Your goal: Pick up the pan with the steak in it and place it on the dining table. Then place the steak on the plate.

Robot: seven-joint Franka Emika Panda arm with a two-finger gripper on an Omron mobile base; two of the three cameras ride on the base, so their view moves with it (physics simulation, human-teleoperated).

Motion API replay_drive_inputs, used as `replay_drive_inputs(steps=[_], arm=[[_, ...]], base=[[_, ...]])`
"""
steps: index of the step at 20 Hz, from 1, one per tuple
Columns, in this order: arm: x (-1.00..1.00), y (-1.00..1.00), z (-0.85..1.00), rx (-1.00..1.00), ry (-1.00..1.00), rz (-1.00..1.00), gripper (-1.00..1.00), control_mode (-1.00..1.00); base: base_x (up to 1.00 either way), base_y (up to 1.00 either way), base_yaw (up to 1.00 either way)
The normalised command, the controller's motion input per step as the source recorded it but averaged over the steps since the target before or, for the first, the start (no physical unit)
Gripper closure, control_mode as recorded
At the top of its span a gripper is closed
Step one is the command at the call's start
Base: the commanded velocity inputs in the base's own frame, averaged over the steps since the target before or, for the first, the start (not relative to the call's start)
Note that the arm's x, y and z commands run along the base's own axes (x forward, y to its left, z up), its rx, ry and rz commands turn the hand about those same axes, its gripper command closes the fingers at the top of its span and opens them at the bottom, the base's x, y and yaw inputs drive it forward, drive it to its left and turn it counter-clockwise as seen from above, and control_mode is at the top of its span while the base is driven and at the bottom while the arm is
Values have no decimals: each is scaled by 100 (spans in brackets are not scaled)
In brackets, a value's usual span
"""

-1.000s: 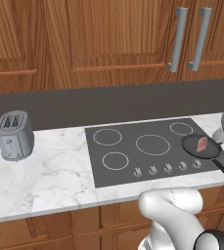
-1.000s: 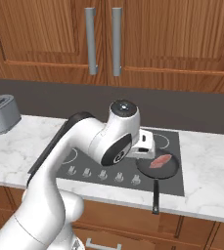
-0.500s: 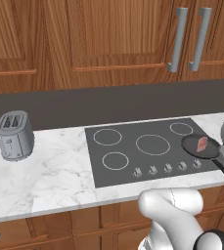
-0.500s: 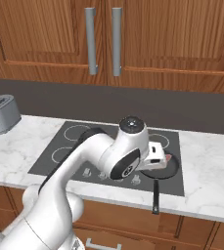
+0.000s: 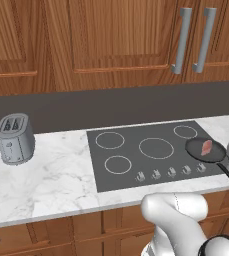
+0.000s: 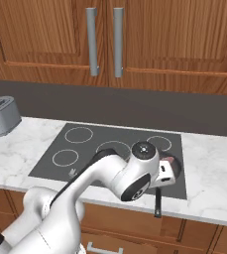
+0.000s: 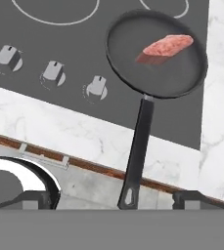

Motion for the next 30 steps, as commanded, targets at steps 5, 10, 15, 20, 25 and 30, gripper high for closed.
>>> replay_drive_inputs(steps=[5, 10, 15, 20, 25, 30], arm=[[18, -7, -47, -4, 4, 6, -100, -100], [19, 1, -31, -6, 3, 1, -100, -100], [10, 1, -16, -3, 2, 0, -100, -100], [1, 0, -1, 0, 0, 0, -100, -100], [21, -15, -16, 4, 4, 0, -100, -100], [21, -20, -14, 10, 5, -1, -100, -100]], base=[[0, 0, 0], [0, 0, 0], [0, 0, 0], [0, 0, 0], [0, 0, 0], [0, 0, 0]])
